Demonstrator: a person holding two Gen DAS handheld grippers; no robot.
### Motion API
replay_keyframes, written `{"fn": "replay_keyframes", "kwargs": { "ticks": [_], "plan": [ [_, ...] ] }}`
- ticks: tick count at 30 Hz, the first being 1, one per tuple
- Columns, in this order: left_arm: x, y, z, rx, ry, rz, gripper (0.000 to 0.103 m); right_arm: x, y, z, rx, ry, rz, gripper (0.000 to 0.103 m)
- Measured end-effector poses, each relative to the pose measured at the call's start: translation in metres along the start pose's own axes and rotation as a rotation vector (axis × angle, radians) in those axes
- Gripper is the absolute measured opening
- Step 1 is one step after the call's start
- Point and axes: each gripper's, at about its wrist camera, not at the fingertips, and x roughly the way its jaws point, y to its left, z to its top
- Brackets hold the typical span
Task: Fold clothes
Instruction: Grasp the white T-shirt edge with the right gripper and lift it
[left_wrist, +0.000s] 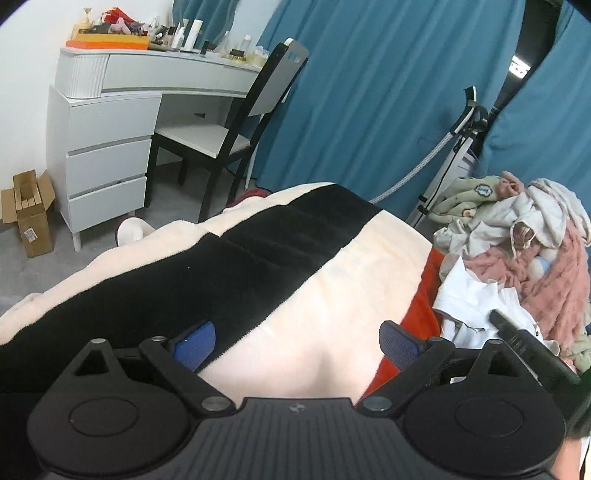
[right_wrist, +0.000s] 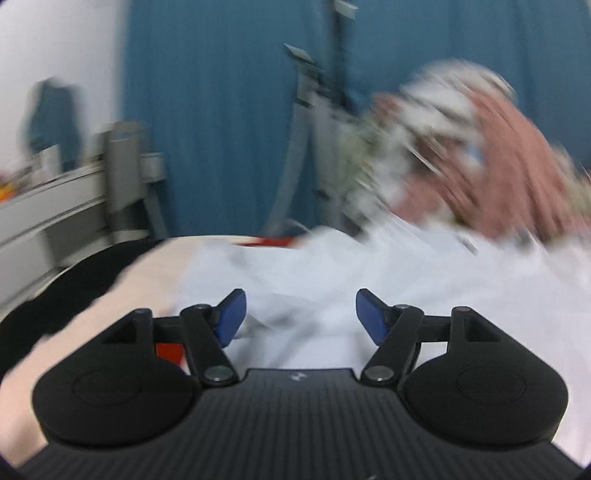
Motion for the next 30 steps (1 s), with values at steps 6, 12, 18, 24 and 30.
{"fn": "replay_keyframes", "kwargs": {
  "ticks": [6,12,18,24,30],
  "plan": [
    [0.005,0.004,0.000,-0.005,0.012,-0.001,0.097,0.031,0.035,-0.007,-0.110,0.146,0.034,0.048],
    [0.009,0.014,0.005,-0.048,0.020,-0.008,0.097,0.045,0.020,-0.002,0.075,0.194,0.009,0.010],
    [0.002,0.029,0.012,-0.125,-0.007,0.010,0.097,0.014,0.051,0.020,-0.023,0.101,0.137,0.005],
    [-0.006,0.038,0.016,-0.155,-0.040,0.036,0.097,0.012,0.089,0.031,-0.075,0.110,0.231,0.005],
    [-0.005,0.038,0.016,-0.151,-0.020,0.023,0.097,0.018,0.100,0.024,-0.154,0.084,0.122,0.009]
  ]
}}
